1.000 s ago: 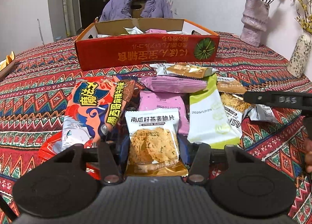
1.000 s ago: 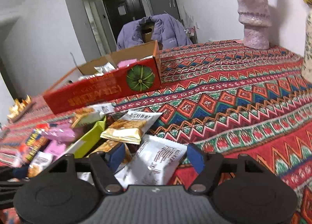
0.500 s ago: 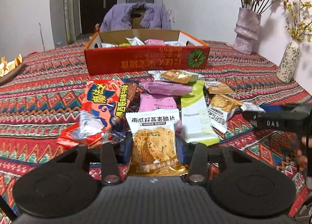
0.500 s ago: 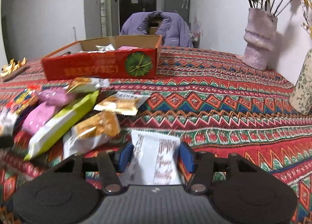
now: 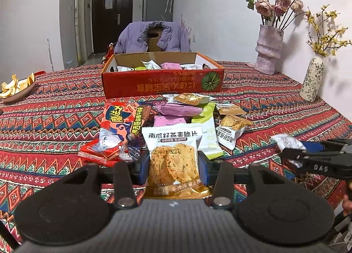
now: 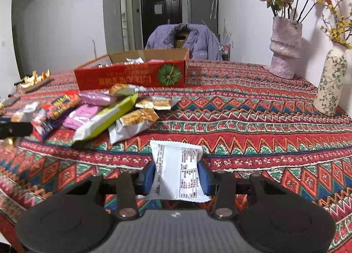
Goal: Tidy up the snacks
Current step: 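Carry both packets over the box and open both tools to drop them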
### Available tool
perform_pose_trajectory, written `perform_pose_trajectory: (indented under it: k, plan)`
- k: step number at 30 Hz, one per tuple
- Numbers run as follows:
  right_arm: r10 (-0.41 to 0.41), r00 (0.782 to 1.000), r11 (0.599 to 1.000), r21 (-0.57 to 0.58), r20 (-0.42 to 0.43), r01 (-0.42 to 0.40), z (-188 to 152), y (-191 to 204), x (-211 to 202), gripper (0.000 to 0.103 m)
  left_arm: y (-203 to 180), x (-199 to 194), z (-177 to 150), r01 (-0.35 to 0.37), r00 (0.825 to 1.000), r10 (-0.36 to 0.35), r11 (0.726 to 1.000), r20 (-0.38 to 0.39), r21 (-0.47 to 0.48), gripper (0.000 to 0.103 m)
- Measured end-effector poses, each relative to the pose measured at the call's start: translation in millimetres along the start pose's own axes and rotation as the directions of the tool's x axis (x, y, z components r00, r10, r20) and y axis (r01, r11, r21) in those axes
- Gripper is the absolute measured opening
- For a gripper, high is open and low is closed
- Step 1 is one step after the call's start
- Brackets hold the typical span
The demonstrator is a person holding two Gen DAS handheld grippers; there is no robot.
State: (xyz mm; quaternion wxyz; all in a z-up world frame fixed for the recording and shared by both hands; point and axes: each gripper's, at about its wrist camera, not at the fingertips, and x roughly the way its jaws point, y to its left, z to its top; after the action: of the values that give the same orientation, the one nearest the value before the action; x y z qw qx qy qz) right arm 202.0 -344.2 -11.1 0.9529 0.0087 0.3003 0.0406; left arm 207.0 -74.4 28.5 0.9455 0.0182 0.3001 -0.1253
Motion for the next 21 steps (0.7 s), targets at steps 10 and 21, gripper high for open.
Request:
perform_pose_trajectory:
  k: [10, 21]
  plan:
    - [0.168, 0.98, 0.986, -0.008, 0.109, -0.168, 80.3, -2.0, 16.0, 0.041, 42.9, 43.5, 87.4, 0.084, 0.996, -0.082, 0.995, 0.035, -0.056, 0.044]
    - [0.17, 0.983, 0.982, -0.101, 0.074, -0.162, 235.9, 6.5, 195.5, 0.041, 71.5, 237.6, 238.2, 0.066, 0.993, -0.074, 0.994, -0.095, -0.082, 0.044]
